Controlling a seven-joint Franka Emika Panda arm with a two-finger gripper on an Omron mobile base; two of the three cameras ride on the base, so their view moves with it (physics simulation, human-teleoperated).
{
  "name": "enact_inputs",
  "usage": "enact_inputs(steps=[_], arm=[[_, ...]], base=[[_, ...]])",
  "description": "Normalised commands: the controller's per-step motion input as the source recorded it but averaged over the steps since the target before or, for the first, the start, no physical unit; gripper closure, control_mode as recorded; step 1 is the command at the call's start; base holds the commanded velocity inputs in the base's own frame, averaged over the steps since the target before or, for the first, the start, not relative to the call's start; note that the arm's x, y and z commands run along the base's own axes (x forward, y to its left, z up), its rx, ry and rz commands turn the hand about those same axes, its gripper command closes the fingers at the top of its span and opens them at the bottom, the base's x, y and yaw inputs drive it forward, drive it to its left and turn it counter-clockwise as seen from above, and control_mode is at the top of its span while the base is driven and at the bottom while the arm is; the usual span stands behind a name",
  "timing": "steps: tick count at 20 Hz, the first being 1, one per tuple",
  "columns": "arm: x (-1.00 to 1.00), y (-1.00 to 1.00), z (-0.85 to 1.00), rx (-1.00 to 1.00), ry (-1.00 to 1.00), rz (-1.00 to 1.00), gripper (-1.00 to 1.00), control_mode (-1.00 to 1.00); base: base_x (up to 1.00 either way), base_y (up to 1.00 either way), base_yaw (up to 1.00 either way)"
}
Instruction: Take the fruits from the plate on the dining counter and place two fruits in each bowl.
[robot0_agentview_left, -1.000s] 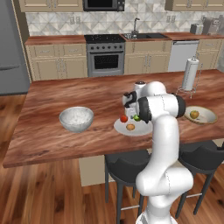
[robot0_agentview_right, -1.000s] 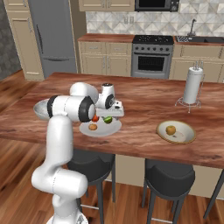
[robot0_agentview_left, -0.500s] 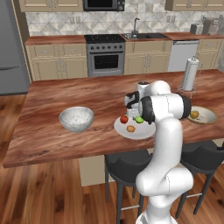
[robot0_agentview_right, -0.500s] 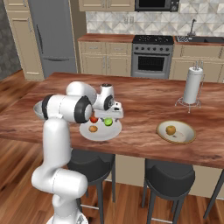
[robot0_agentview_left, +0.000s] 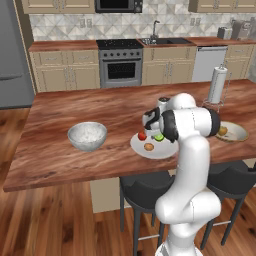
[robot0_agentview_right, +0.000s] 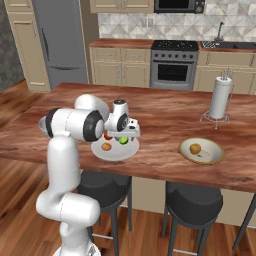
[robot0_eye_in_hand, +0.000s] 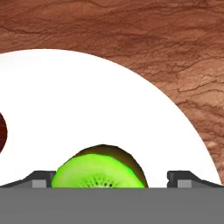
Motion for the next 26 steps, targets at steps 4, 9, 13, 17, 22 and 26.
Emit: enact_inputs(steps=[4,9,13,17,22,26], arm=[[0.42,0.0,-0.02,0.0,-0.01,0.01,-1.0,-1.0],[0.11,0.0,-0.06,0.0,0.01,0.0,1.0,-1.0],[-0.47,-0.01,-0.02,0.0,0.0,-0.02,1.0,-1.0],[-0.98,-0.06,0.06,0.0,0.0,-0.08,1.0,-1.0],[-0.9,-0.02,0.06,0.0,-0.01,-0.08,1.0,-1.0],[-0.3,-0.24,0.64,-0.01,-0.07,-0.1,1.0,-1.0]], base=[[0.0,0.0,0.0],[0.0,0.0,0.0],[0.0,0.0,0.0],[0.0,0.0,0.0],[0.0,0.0,0.0],[0.0,0.0,0.0]])
